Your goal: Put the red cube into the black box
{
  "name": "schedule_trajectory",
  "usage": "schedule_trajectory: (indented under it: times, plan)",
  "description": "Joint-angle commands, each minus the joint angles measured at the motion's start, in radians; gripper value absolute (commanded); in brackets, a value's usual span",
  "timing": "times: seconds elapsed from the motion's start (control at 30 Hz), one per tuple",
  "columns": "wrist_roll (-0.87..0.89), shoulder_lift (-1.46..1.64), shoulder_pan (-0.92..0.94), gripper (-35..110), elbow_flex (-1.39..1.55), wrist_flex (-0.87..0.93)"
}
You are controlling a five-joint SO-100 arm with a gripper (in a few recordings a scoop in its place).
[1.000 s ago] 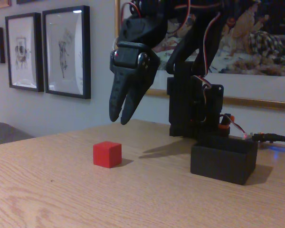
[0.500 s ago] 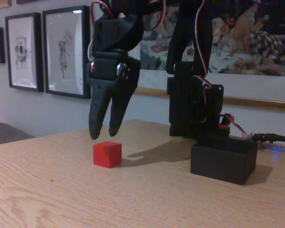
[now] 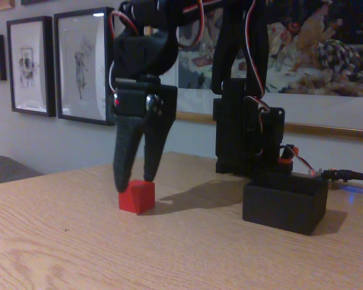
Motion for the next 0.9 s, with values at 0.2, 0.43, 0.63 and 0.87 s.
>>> schedule_trajectory:
  times: [0.2,0.43,0.63,0.87]
  plan:
    - [-0.017,-0.060,0.015,28,-0.054,0.002]
    - [-0.020,-0.098,0.008,26,-0.060,-0.012]
    - [-0.028,-0.103,0.014,13,-0.063,-0.021]
    - [-0.031,-0.080,0.034,3,-0.060,-0.031]
